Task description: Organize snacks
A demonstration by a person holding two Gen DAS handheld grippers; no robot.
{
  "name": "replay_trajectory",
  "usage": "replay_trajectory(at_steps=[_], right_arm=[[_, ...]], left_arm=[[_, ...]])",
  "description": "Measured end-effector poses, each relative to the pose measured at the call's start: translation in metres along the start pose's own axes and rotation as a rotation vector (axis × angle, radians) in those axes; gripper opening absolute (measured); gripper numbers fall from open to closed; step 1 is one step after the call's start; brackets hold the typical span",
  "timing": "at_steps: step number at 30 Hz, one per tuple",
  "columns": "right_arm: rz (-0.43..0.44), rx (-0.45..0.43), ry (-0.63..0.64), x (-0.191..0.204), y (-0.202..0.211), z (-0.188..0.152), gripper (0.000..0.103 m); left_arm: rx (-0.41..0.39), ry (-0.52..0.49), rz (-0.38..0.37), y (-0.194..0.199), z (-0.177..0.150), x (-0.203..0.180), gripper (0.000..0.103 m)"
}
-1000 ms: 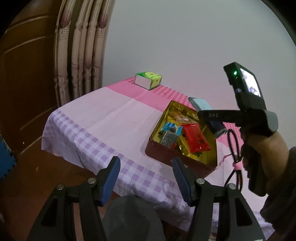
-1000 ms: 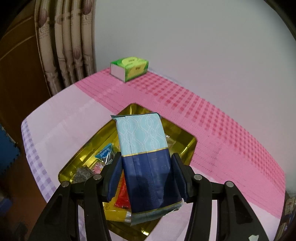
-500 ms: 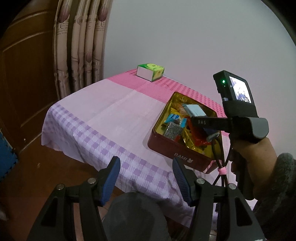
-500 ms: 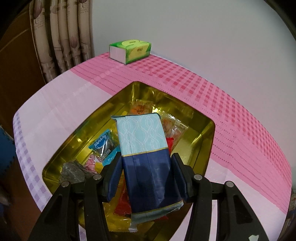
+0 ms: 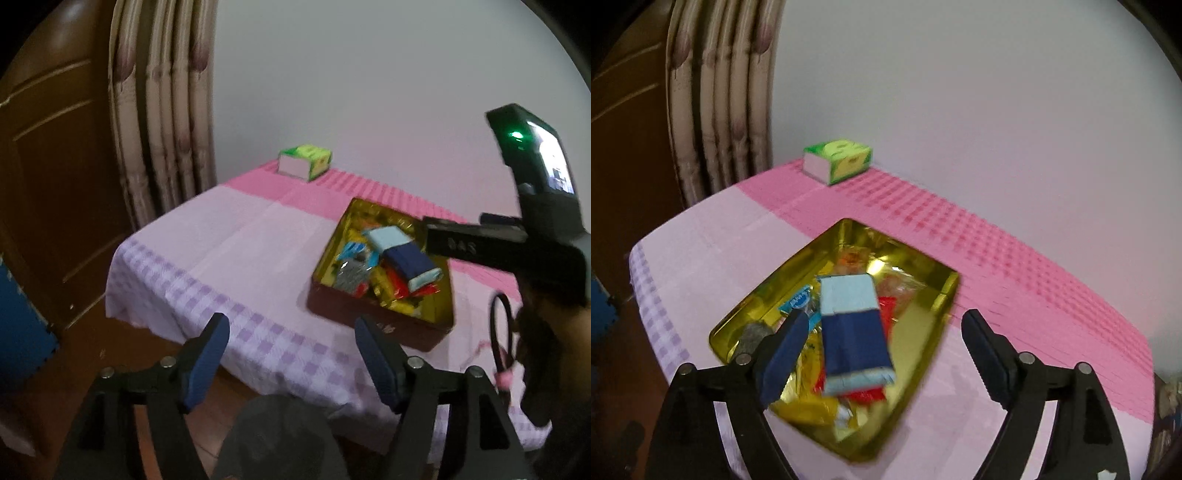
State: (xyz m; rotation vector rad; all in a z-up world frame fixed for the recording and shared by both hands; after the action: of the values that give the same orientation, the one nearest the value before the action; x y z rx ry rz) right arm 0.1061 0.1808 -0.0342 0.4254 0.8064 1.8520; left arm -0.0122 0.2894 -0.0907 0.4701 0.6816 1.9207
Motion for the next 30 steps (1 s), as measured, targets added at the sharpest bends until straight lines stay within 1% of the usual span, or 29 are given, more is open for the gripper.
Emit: replay_trajectory(at_steps=[3,5,7,11,14,17,21,25,27,30], right_arm=[[-0.024,-0.031,-0.031,-0.005,0.034,-0.011,0.092],[-0.045,-0.045,-0.047,-0.008,0.055,-0.019,0.092],[-0.048,-0.056,-0.069,-0.012,0.072,-0.027,0.092],[-0.052,-0.078,-0.097,-0.016,0.105,-0.045,0.094],[-0.050,-0.089,-0.100,-0.015,0.125,-0.059,0.095],[-0.049,-0.105,-0.097,-0.015,0.144,-0.068,0.095],[-0.047,-0.128,-0.099,-0.017,0.162,-0.075,0.096],[-0.047,-0.149,-0.101,-0.018,0.174,-0.078,0.097],[-0.047,-0.154,-0.096,-0.017,0.176,-0.078,0.098],[-0.042,-0.151,-0.096,-0.016,0.173,-0.079,0.098]], left_arm=[[-0.043,-0.001,-0.025,0.011,0.004,-0.003,0.075],[-0.061,-0.006,-0.030,0.017,0.005,-0.006,0.076],[-0.072,-0.015,-0.026,0.022,0.006,-0.008,0.076],[-0.080,-0.053,0.013,0.027,0.003,-0.016,0.078],[-0.094,-0.073,-0.003,0.033,0.000,-0.021,0.078],[-0.124,-0.096,-0.003,0.042,-0.001,-0.026,0.078],[-0.150,-0.093,-0.024,0.050,-0.001,-0.028,0.080],[-0.206,-0.092,0.003,0.059,0.000,-0.030,0.081],[-0.216,-0.092,0.008,0.060,0.001,-0.030,0.083],[-0.197,-0.084,-0.019,0.058,0.000,-0.031,0.083]])
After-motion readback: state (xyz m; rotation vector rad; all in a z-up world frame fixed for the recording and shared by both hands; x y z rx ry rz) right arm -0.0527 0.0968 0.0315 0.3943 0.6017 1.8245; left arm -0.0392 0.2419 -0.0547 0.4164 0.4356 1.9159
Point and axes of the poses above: each gripper's, at about its wrist camera, not at the fingertips, and y roughly against the way its jaws point, x to its left, z to its top, the point moved 4 cm from there along -y, roughly the way its jaws point, and after that the axes turned 11 degrees about z, right-handed, at the moved point
